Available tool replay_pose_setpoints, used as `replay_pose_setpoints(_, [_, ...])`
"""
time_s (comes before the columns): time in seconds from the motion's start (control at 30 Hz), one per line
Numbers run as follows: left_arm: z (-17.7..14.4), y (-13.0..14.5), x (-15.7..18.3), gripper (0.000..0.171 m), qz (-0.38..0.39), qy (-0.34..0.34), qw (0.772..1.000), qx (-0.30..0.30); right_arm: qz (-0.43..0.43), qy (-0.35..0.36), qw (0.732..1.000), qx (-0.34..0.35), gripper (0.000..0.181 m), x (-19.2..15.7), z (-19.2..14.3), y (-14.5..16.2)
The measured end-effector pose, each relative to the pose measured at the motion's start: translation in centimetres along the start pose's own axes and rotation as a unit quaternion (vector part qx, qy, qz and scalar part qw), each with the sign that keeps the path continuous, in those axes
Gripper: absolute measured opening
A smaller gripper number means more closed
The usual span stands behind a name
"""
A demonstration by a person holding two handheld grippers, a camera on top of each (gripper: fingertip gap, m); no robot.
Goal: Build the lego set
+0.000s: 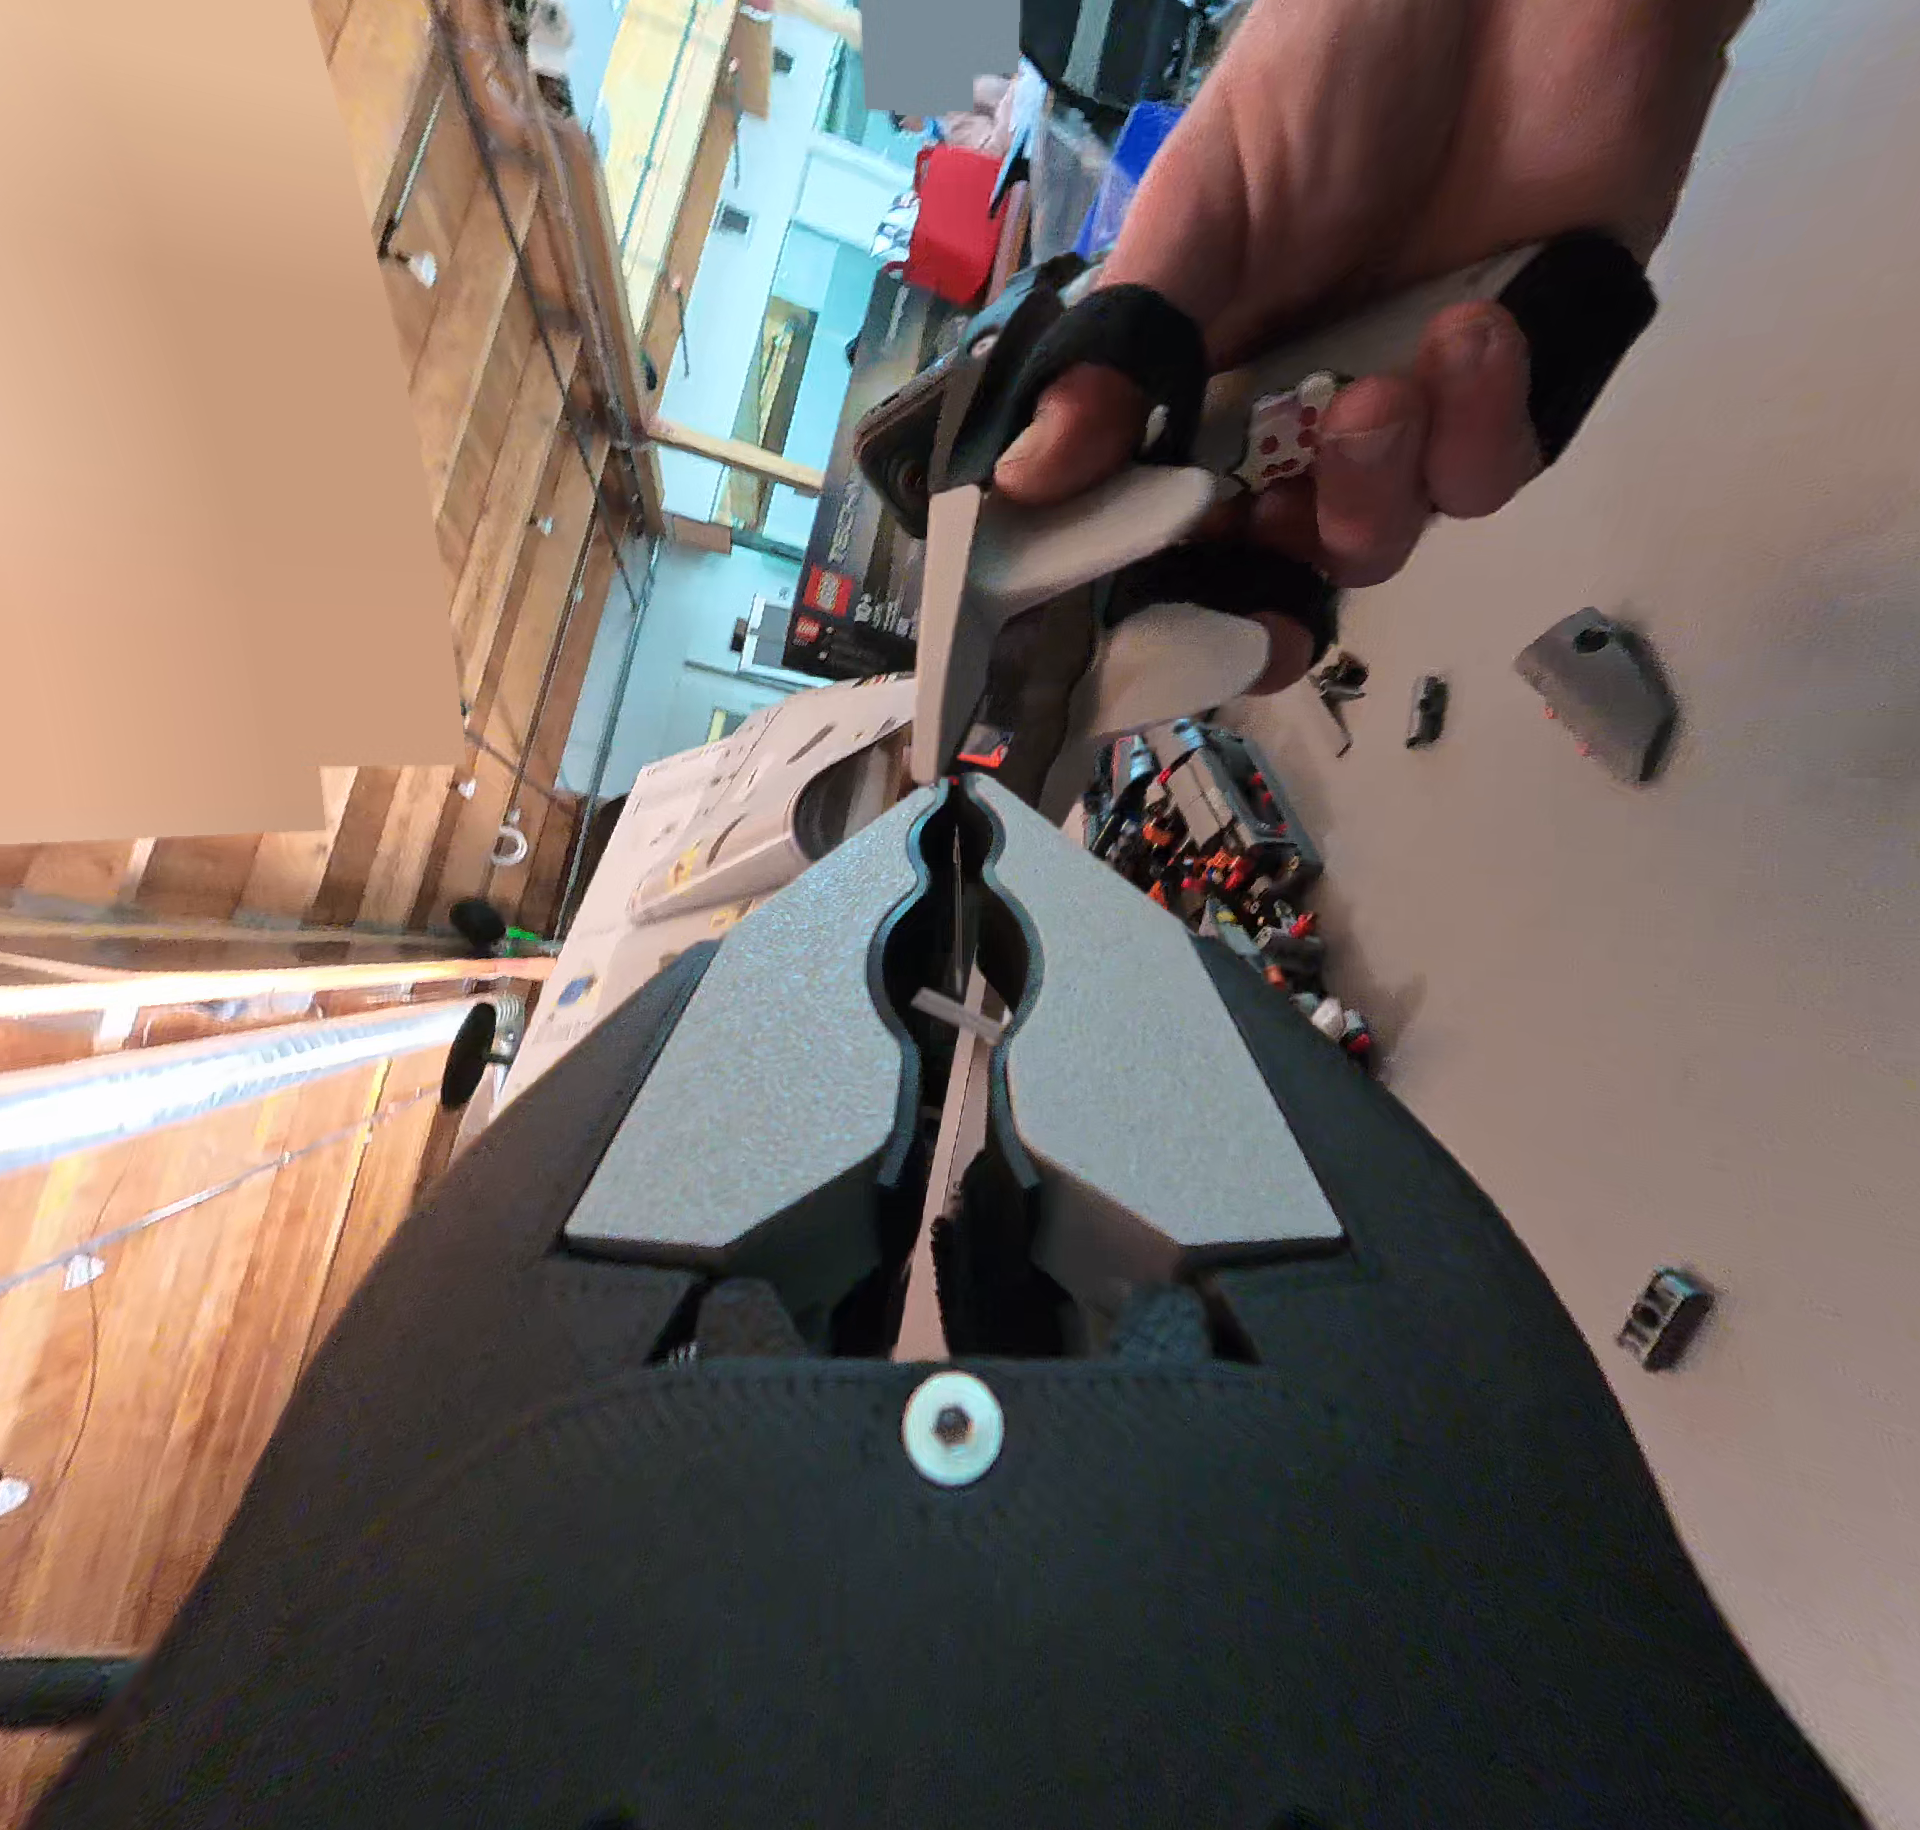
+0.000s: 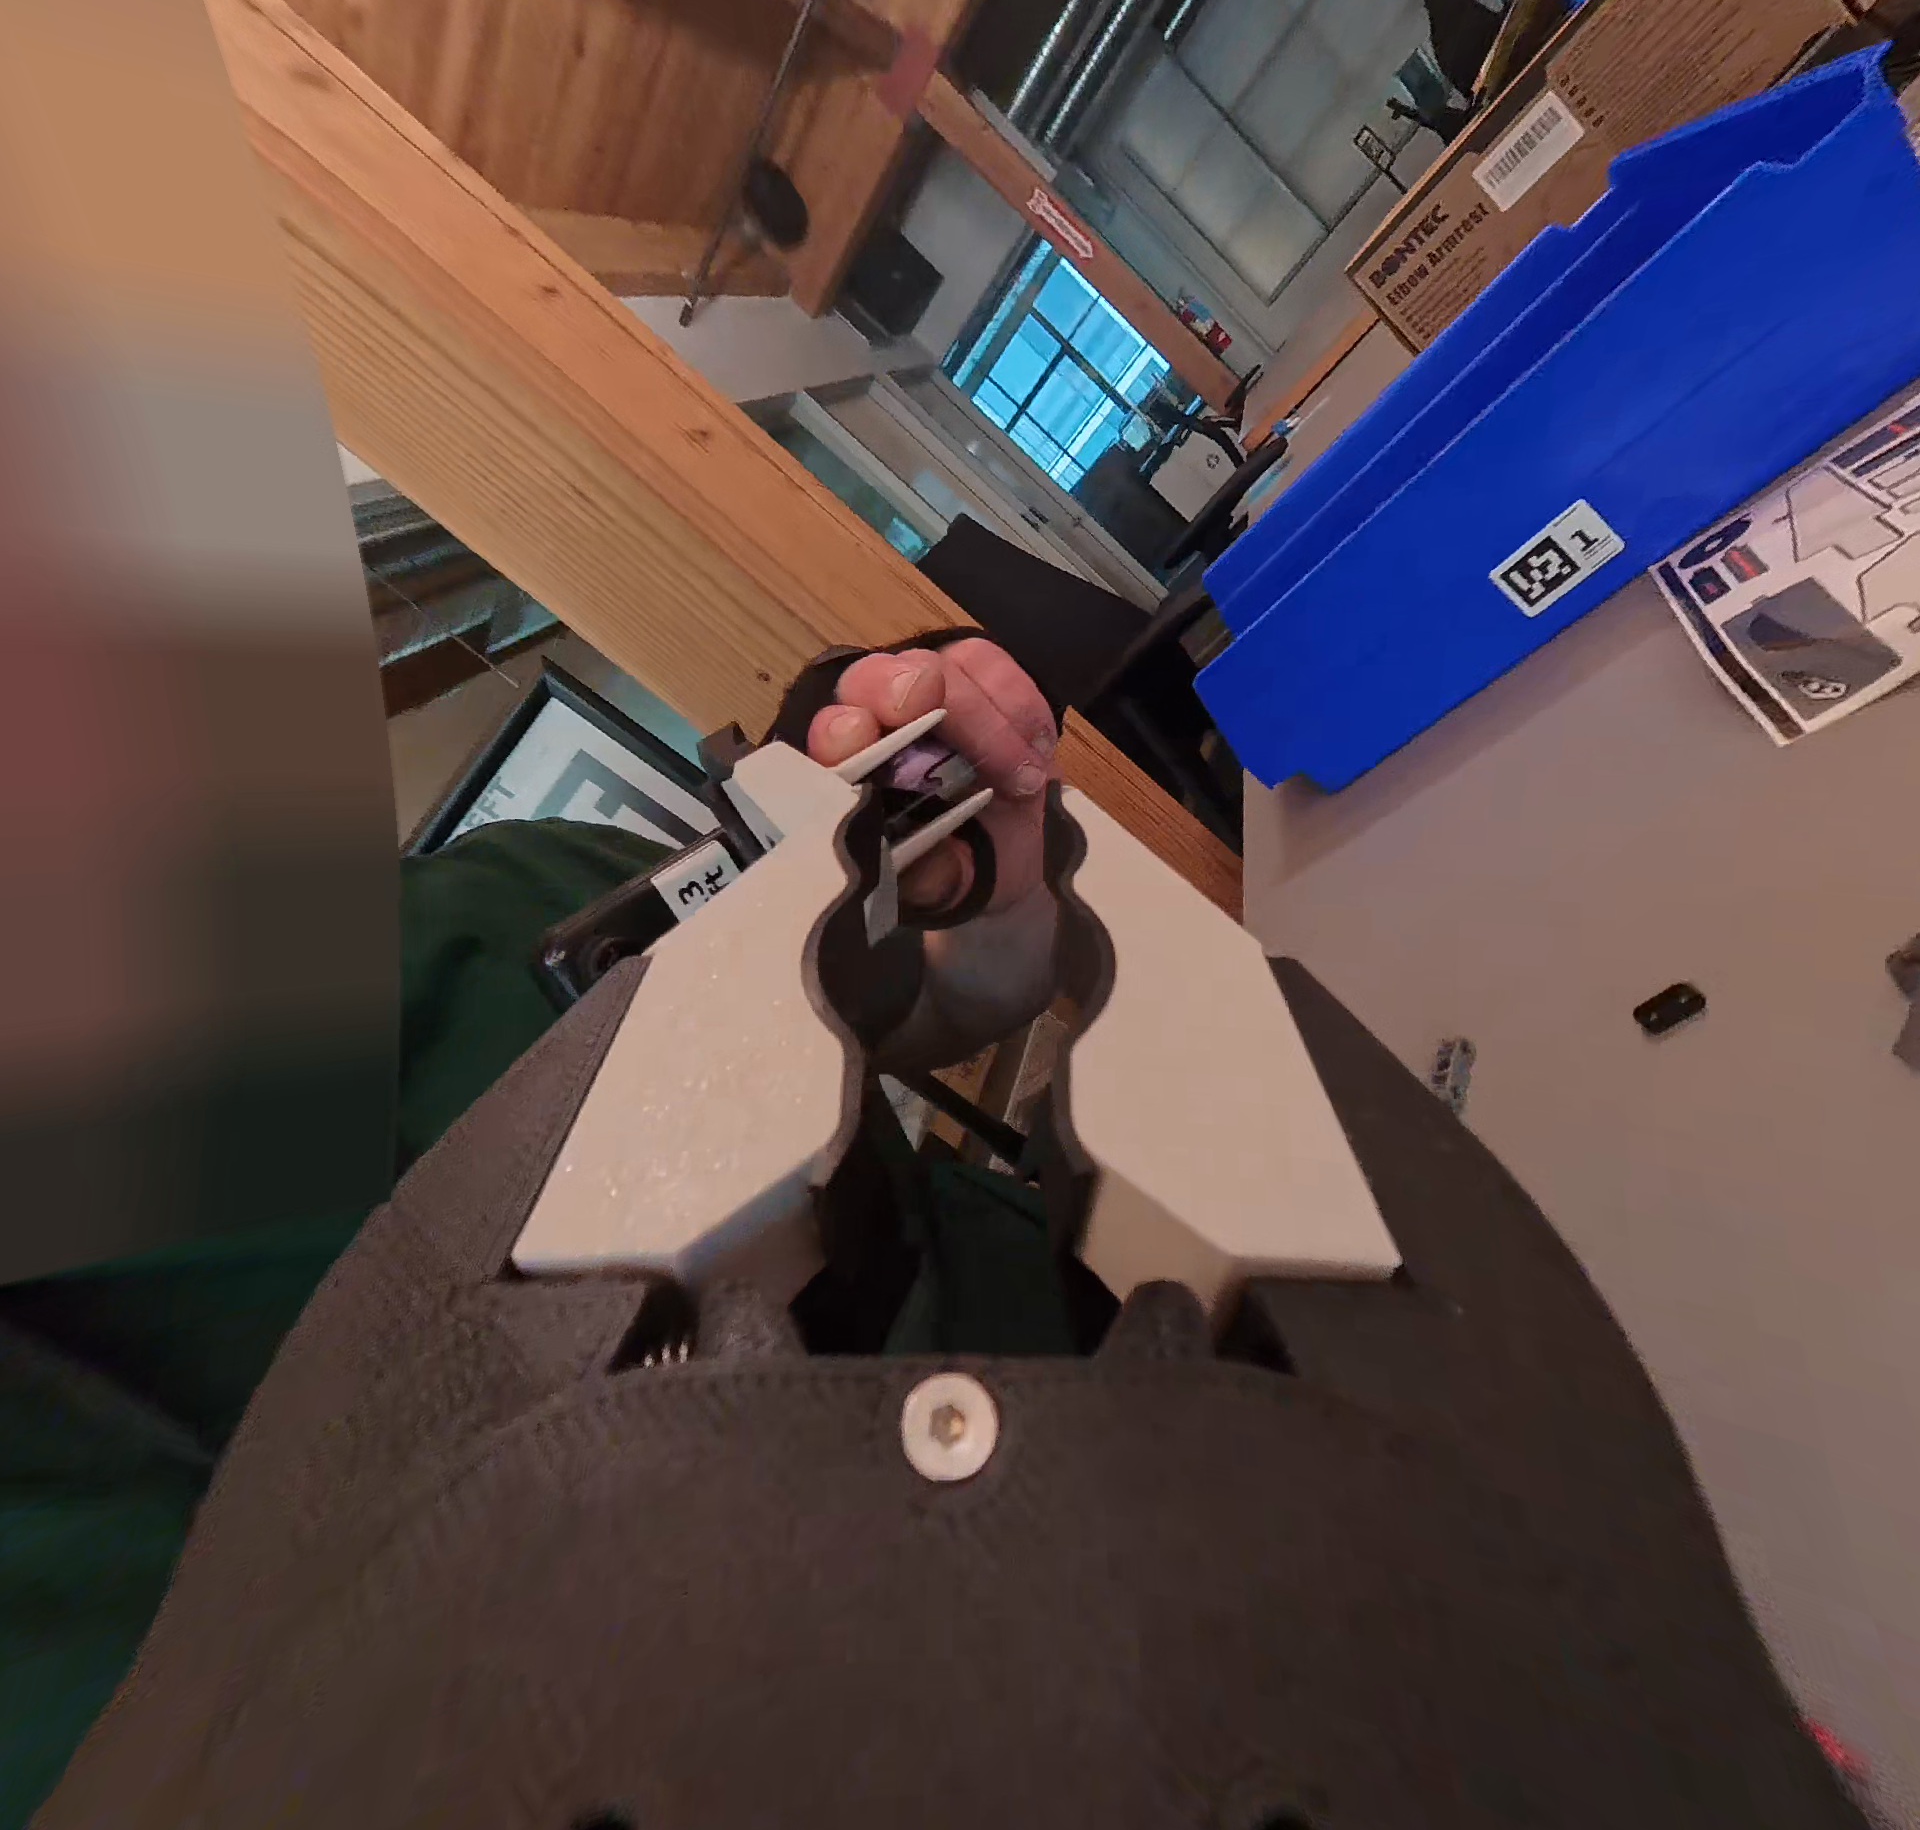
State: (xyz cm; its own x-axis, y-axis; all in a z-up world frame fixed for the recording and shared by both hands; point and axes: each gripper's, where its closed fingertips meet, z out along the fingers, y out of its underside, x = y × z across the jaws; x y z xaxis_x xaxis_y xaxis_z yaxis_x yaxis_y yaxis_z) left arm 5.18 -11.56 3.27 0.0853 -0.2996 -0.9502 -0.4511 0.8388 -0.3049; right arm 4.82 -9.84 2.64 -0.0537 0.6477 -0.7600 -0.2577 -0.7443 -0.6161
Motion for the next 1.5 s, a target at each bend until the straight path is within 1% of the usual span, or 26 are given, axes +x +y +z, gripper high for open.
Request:
replay_pose_setpoints(0.1, [1.0,-1.4,1.0,0.0,0.019,0.018,0.999,0.019,-0.001,0.003,1.0,0.022,0.026,-0.6,-1.4,0.0])
replay_pose_setpoints(0.23, [2.8,-2.2,0.4,0.0,0.031,0.01,0.999,0.031,-0.029,0.057,0.996,0.055,0.031,-0.3,-4.6,-1.6])
replay_pose_setpoints(0.3, [3.6,-2.5,0.2,0.0,0.03,0.007,0.999,0.037,-0.042,0.076,0.994,0.059,0.031,-0.5,-6.2,-1.9])
replay_pose_setpoints(0.43, [4.5,-3.6,1.3,0.0,0.039,0.018,0.998,0.052,-0.047,0.081,0.993,0.075,0.024,-1.6,-8.2,-2.0])
replay_pose_setpoints(0.5, [4.8,-4.1,1.8,0.0,0.05,0.024,0.997,0.06,-0.037,0.085,0.993,0.076,0.024,-1.3,-8.7,-1.6])
replay_pose_setpoints(0.7, [5.2,-5.0,2.6,0.0,0.063,0.038,0.995,0.072,-0.009,0.071,0.995,0.067,0.03,-0.3,-8.5,0.1])
replay_pose_setpoints(0.97, [5.3,-5.6,3.6,0.0,0.077,0.049,0.993,0.08,0.013,0.045,0.998,0.053,0.034,-0.1,-7.4,1.1])
replay_pose_setpoints(1.03, [5.3,-5.6,3.7,0.0,0.08,0.051,0.992,0.08,0.017,0.042,0.998,0.051,0.032,-0.1,-7.3,1.2])
replay_pose_setpoints(1.17, [5.4,-5.5,4.0,0.0,0.085,0.058,0.992,0.079,0.017,0.038,0.998,0.047,0.02,-0.2,-7.1,1.3])
replay_pose_setpoints(1.27, [5.5,-5.5,4.2,0.0,0.09,0.059,0.991,0.08,0.001,0.04,0.998,0.039,0.0,-0.3,-6.9,1.4])
replay_pose_setpoints(1.43, [5.5,-5.3,4.1,0.0,0.095,0.058,0.991,0.077,-0.018,0.044,0.998,0.04,0.0,-0.5,-6.8,1.0])
replay_pose_setpoints(1.5, [5.6,-5.1,4.1,0.0,0.095,0.056,0.991,0.072,-0.027,0.046,0.997,0.051,0.0,-0.5,-6.9,0.5])
